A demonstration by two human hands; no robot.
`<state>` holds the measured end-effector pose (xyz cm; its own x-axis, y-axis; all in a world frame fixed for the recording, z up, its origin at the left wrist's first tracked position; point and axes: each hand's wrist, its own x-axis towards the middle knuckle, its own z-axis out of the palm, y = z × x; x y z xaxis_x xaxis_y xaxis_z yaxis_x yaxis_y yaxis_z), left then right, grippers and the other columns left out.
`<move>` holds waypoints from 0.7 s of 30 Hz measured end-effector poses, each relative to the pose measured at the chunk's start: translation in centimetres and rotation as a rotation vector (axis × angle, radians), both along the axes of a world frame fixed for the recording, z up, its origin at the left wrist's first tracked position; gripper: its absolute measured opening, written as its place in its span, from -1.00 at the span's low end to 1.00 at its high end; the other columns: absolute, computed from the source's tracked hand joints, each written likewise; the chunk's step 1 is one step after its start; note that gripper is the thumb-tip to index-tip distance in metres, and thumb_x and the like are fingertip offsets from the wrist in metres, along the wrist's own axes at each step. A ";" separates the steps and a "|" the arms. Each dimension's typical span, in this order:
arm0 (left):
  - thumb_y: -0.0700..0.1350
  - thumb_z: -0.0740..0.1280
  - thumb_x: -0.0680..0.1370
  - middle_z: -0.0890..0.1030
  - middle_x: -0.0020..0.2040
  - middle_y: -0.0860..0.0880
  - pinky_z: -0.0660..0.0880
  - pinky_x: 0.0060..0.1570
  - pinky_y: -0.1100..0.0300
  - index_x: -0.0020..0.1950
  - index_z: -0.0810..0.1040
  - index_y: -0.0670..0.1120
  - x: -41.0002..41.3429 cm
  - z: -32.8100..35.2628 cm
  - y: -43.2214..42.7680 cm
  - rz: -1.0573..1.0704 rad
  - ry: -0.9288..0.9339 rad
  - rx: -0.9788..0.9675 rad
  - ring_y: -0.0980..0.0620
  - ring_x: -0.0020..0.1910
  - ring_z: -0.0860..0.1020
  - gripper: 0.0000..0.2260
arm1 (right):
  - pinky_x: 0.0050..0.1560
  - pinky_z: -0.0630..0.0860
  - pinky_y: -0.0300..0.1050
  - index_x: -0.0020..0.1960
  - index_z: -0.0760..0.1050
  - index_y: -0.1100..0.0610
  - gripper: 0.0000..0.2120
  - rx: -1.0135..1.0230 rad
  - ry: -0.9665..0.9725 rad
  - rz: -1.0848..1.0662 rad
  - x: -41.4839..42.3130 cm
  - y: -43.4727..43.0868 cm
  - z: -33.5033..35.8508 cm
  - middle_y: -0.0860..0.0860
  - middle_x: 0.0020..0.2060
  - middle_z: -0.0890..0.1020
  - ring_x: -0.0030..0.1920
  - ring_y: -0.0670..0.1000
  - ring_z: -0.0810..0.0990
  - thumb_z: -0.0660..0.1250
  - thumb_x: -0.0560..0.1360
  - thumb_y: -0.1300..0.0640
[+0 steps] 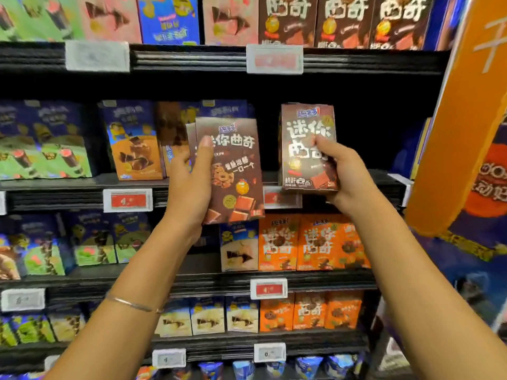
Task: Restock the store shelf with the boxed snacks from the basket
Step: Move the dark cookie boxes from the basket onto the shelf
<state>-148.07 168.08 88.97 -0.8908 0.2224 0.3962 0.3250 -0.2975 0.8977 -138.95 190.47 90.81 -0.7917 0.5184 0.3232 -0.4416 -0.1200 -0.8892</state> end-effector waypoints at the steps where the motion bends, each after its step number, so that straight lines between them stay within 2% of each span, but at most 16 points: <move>1: 0.22 0.24 0.69 0.75 0.13 -0.10 0.67 -0.17 0.17 0.41 0.49 -0.14 0.1 0.0 0.4 0.006 0.002 0.005 -0.04 0.03 0.76 -0.51 | 0.03 0.65 0.10 0.21 0.57 0.15 -0.74 0.038 -0.024 -0.054 -0.8 1.1 0.3 0.06 0.00 0.75 0.00 0.10 0.74 0.37 0.58 0.05; 3: 0.24 0.26 0.67 0.75 0.12 -0.08 0.70 -0.12 0.11 0.44 0.44 -0.10 0.5 -0.1 1.2 0.012 0.001 0.006 -0.04 0.03 0.76 -0.50 | -0.02 0.68 0.10 0.22 0.54 0.15 -0.63 0.141 -0.042 -0.121 -2.4 2.6 1.2 0.04 -0.03 0.75 -0.04 0.08 0.75 0.45 0.50 0.00; 5: 0.24 0.29 0.66 0.75 0.11 -0.06 0.68 -0.18 0.17 0.46 0.41 -0.08 0.9 0.0 1.9 0.021 0.021 0.015 -0.03 0.01 0.76 -0.50 | -0.26 0.68 -0.04 0.18 0.49 0.12 -0.52 0.224 -0.031 -0.168 -4.0 3.5 2.1 0.03 -0.08 0.74 -0.15 0.02 0.76 0.53 0.37 -0.04; 8: 0.22 0.31 0.66 0.74 0.11 -0.04 0.64 -0.22 0.26 0.44 0.41 -0.05 1.2 0.6 2.5 0.067 0.077 0.030 0.03 -0.01 0.76 -0.52 | -0.45 0.57 -0.25 0.00 0.37 0.01 -0.68 0.293 -0.070 -0.250 -7.1 5.2 2.6 0.04 -0.09 0.66 -0.29 -0.09 0.73 0.50 0.42 0.08; 12: 0.23 0.30 0.66 0.71 0.17 -0.05 0.62 -0.23 0.30 0.47 0.40 -0.07 1.2 1.7 2.7 0.102 0.127 0.025 0.07 -0.01 0.75 -0.49 | -0.58 0.42 -0.37 -0.10 0.41 0.09 -0.87 0.365 -0.234 -0.338 -11.3 8.6 1.9 -0.01 -0.22 0.58 -0.31 -0.07 0.60 0.33 0.54 0.25; 13: 0.23 0.30 0.66 0.71 0.17 -0.06 0.62 -0.23 0.30 0.47 0.39 -0.07 1.2 1.9 2.7 0.101 0.132 0.023 0.08 -0.01 0.75 -0.49 | -0.58 0.41 -0.39 -0.03 0.44 0.12 -0.93 0.408 -0.260 -0.366 -12.2 9.3 1.8 -0.04 -0.22 0.56 -0.30 -0.09 0.56 0.32 0.57 0.25; 14: 0.22 0.29 0.66 0.71 0.18 -0.06 0.63 -0.22 0.30 0.49 0.38 -0.08 1.1 2.0 2.7 0.100 0.129 0.021 0.07 0.00 0.75 -0.48 | -0.51 0.48 -0.39 0.09 0.48 0.14 -0.90 0.470 -0.268 -0.393 -13.0 9.8 1.8 -0.04 -0.16 0.57 -0.24 -0.08 0.57 0.33 0.59 0.22; 16: 0.21 0.28 0.67 0.71 0.19 -0.08 0.63 -0.21 0.29 0.51 0.38 -0.10 0.9 2.4 2.7 0.087 0.114 0.022 0.05 0.01 0.75 -0.47 | -0.08 0.65 -0.18 0.33 0.47 0.12 -0.64 0.596 -0.304 -0.431 -14.6 10.6 2.1 0.05 0.10 0.63 0.03 0.06 0.64 0.41 0.57 0.09; 17: 0.20 0.27 0.67 0.71 0.19 -0.10 0.63 -0.21 0.28 0.51 0.38 -0.13 0.8 2.5 2.8 0.074 0.109 0.027 0.03 0.01 0.75 -0.47 | 0.07 0.62 -0.06 0.38 0.46 0.11 -0.57 0.637 -0.337 -0.459 -15.3 10.8 2.3 0.10 0.21 0.62 0.15 0.12 0.62 0.42 0.56 0.02; 18: 0.20 0.26 0.68 0.71 0.18 -0.11 0.63 -0.22 0.27 0.50 0.39 -0.14 0.7 2.6 2.9 0.062 0.102 0.033 0.02 0.01 0.75 -0.47 | 0.06 0.58 -0.05 0.39 0.47 0.11 -0.54 0.666 -0.372 -0.488 -16.0 10.9 2.5 0.12 0.26 0.61 0.21 0.15 0.61 0.41 0.56 -0.03; 21: 0.23 0.25 0.67 0.72 0.19 -0.11 0.65 -0.18 0.23 0.48 0.41 -0.13 0.4 2.6 3.1 0.023 0.074 0.033 -0.02 0.05 0.75 -0.47 | -0.09 0.40 -0.15 0.36 0.52 0.12 -0.58 0.754 -0.457 -0.562 -17.6 11.1 2.6 0.13 0.26 0.62 0.18 0.16 0.61 0.33 0.60 -0.10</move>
<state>-147.63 171.15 91.56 -0.8637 0.1880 0.4677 0.3969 -0.3185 0.8608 -156.59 201.53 93.45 -0.6273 0.6381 0.4465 0.1349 0.6536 -0.7447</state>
